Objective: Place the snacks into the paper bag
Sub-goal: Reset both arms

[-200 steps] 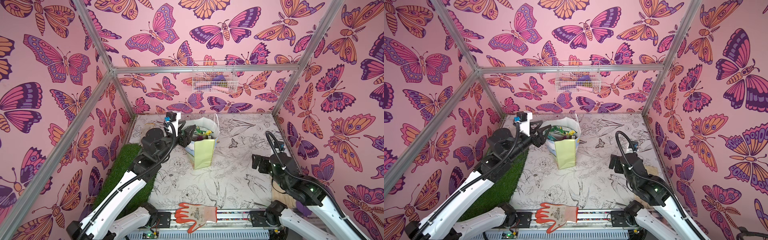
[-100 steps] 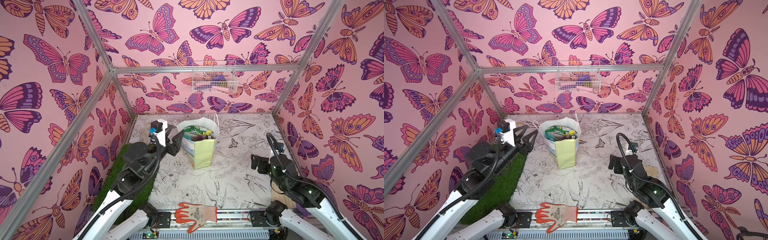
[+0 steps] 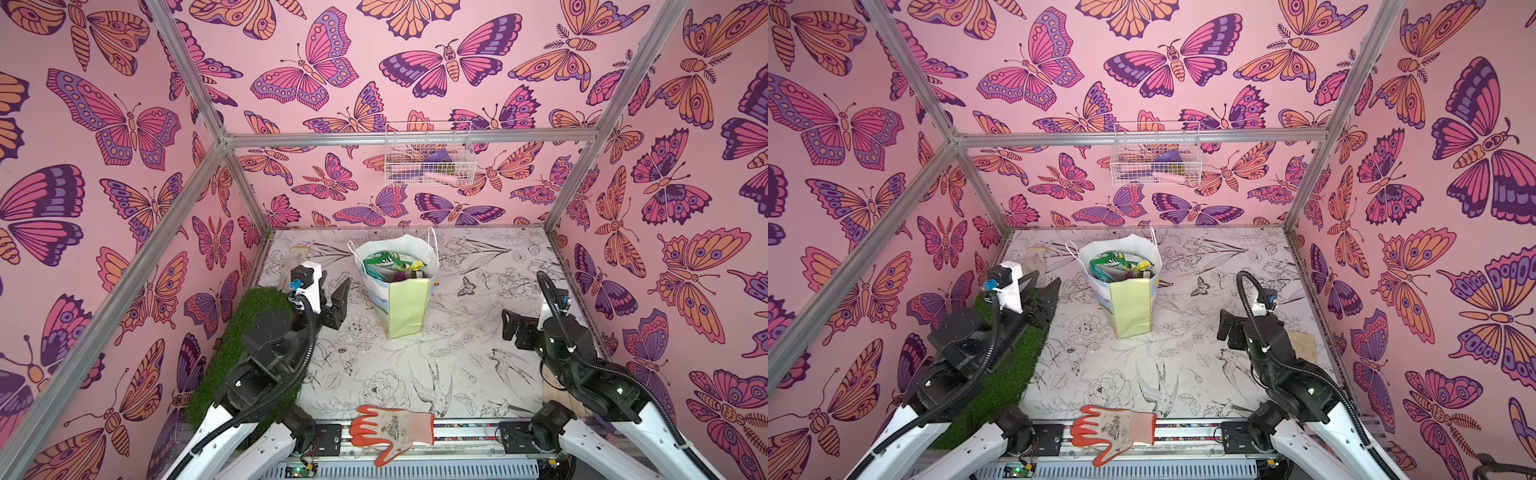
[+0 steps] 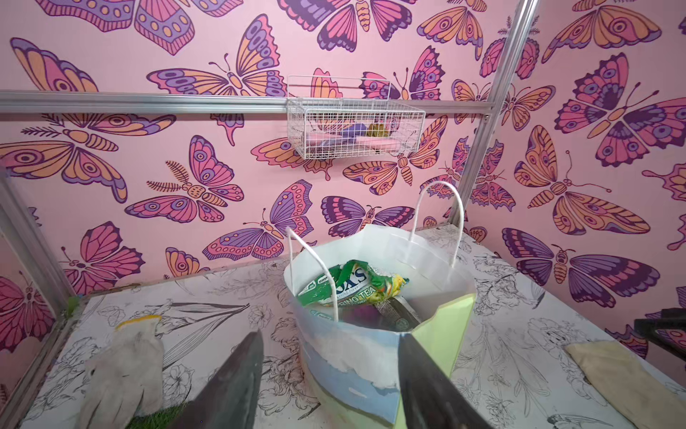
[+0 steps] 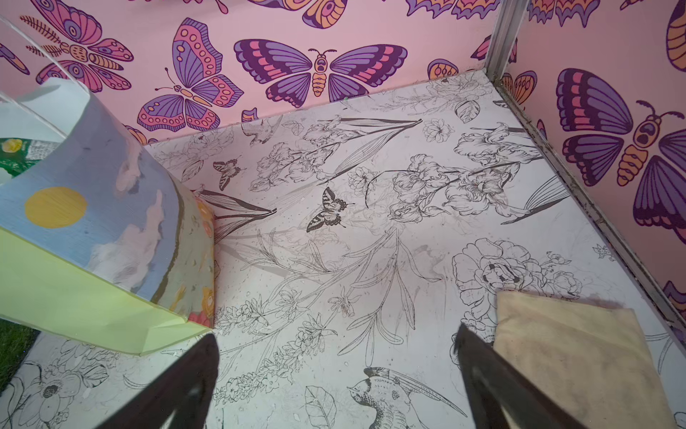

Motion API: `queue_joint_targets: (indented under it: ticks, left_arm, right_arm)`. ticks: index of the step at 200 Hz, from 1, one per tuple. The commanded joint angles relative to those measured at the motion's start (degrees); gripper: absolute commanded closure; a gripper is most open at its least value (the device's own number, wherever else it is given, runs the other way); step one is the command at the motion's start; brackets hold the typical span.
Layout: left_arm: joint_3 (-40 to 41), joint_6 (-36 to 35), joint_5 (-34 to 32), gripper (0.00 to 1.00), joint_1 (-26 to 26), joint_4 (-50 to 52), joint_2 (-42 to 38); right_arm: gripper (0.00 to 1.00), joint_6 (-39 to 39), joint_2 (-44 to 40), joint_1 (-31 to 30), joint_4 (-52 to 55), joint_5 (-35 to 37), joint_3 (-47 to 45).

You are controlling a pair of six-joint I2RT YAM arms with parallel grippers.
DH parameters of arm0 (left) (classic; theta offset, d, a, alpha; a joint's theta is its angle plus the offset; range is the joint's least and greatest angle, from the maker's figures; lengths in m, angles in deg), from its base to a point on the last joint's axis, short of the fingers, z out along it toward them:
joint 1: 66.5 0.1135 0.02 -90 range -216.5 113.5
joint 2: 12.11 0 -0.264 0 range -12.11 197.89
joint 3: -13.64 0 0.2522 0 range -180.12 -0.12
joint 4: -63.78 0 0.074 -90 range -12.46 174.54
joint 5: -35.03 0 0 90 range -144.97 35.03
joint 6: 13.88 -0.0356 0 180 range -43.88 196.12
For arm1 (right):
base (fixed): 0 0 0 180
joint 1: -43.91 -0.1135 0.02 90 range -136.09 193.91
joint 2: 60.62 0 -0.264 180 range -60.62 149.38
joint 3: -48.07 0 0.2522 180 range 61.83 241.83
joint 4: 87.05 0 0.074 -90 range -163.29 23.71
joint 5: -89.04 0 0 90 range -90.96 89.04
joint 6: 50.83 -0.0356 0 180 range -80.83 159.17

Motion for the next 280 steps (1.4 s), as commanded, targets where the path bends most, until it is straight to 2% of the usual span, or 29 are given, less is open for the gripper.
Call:
queue_joint_targets:
  ticks: [1, 60, 109, 280]
  left_arm:
    - [1.80, -0.78, -3.39, 0.40, -0.23, 1.46, -1.11]
    - [5.60, -0.64, -6.65, 0.40, -0.23, 1.86, -2.23]
    - [9.22, 0.89, -11.90, 0.40, -0.18, 1.86, -3.28]
    - [17.66, 0.66, -23.60, 0.40, -0.13, -3.23, 0.61]
  right_arm:
    - [0.01, 0.55, 0.26, 0.33, -1.85, 0.71, -0.15]
    - [0.01, 0.61, 2.62, 0.33, -3.91, 0.26, -1.27]
    - [0.01, 1.84, 2.14, 0.33, -7.75, -0.06, -4.50]
    - [0.01, 2.20, 1.43, 0.38, -10.25, 2.64, -10.79]
